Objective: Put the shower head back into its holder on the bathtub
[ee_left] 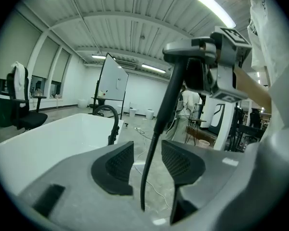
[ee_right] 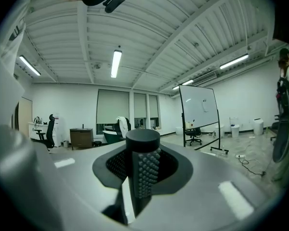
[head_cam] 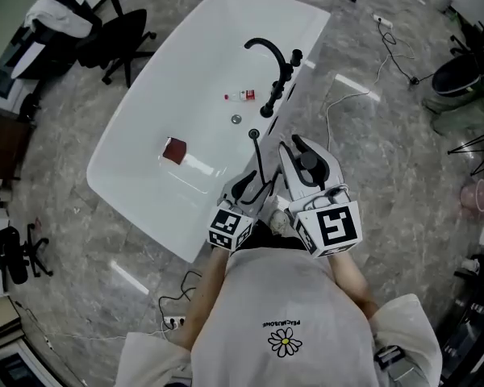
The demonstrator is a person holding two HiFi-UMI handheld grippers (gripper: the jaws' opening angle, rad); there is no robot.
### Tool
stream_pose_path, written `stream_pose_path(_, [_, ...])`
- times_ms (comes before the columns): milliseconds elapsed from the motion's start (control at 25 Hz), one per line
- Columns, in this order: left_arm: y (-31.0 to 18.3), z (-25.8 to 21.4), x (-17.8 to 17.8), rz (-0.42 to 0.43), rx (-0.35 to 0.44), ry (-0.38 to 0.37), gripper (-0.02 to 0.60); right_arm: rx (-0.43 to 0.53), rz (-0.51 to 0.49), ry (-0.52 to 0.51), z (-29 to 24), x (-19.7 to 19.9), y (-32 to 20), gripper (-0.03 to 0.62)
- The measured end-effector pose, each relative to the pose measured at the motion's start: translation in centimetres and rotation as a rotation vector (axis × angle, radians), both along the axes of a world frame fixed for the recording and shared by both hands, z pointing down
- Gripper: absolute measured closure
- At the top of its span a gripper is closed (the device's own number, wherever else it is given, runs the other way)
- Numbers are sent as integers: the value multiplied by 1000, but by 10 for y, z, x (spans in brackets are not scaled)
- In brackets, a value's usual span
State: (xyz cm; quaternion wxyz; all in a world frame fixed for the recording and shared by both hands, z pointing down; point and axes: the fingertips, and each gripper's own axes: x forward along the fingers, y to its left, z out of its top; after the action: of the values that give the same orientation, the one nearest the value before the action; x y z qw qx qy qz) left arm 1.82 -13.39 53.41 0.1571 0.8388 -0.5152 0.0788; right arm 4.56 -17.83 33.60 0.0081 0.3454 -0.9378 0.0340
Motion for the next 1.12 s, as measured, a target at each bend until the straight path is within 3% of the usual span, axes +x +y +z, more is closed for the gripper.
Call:
stream_pose_path(240, [-53, 52, -24, 10, -121, -5, 403, 17, -22, -79, -38, -27, -40, 500])
stream_pose_path(440, [-89, 77, -28, 74, -181, -12, 405, 42, -16, -121, -68, -44, -63, 500])
stream_pose_path(600, [-109, 88, -40, 44, -220, 19, 408, 72, -7, -126, -87, -50, -81, 500])
stream_pose_path(880, [-104, 118, -42, 33, -316, 32, 437, 25, 15, -164, -89, -52, -91, 500])
stream_pose_path(1000, [-100, 122, -47, 26, -323, 13, 519, 36, 30, -148, -88, -54, -91, 500])
stream_pose_path(1120, [-101, 122, -52, 28, -312, -16, 523, 43, 50, -143, -85, -51, -90, 500])
